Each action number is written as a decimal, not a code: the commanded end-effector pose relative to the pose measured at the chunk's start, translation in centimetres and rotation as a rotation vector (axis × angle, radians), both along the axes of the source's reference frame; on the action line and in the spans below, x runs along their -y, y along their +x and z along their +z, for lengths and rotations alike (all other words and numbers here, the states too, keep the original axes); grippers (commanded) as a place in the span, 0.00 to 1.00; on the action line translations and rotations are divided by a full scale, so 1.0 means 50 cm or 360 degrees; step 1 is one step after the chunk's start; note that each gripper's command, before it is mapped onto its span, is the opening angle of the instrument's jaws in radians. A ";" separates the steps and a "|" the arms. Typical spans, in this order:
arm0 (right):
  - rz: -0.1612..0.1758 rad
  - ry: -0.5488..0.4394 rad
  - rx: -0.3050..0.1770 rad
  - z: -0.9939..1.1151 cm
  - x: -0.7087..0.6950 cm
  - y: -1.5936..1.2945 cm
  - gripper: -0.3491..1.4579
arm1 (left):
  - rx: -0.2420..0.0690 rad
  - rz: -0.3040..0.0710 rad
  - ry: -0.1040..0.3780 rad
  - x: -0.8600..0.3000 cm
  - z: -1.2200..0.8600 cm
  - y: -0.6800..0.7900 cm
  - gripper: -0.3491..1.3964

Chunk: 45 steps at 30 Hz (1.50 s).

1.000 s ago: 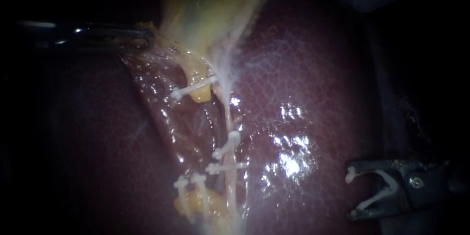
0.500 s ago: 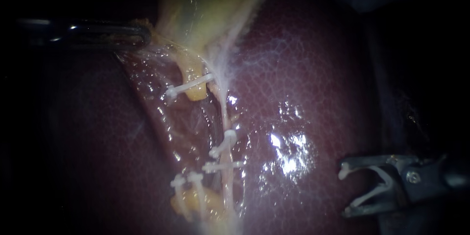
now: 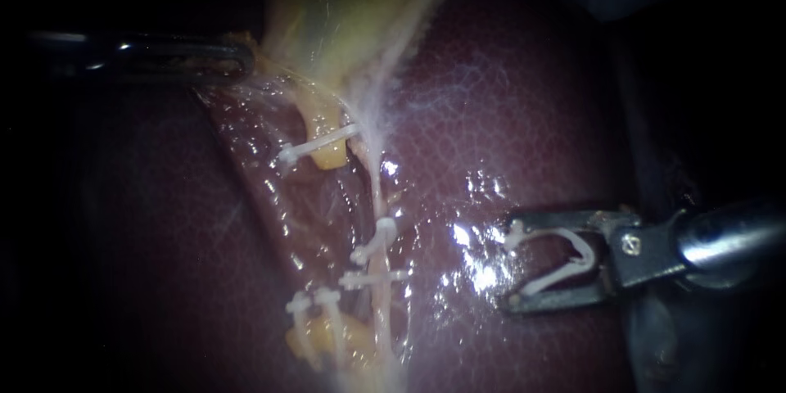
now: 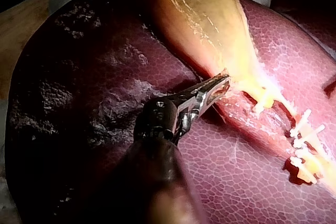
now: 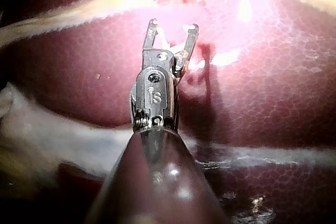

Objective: Clipping third clip right tube

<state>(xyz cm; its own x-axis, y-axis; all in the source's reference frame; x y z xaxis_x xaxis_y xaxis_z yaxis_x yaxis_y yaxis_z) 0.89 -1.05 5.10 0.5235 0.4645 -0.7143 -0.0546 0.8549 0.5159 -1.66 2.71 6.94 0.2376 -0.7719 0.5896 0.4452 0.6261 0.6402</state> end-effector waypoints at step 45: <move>0.0284 0.0643 0.0019 0.0215 -0.0086 0.0166 0.46 | -0.0006 -0.0008 -0.0002 0.0004 -0.0002 -0.0013 0.00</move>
<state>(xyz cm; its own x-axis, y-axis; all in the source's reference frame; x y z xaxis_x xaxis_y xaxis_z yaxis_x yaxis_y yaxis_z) 1.73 -0.63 6.20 0.4157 0.7920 -0.4472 -0.1934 0.5574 0.8074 -1.72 2.69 6.93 0.2362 -0.7724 0.5895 0.4504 0.6246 0.6380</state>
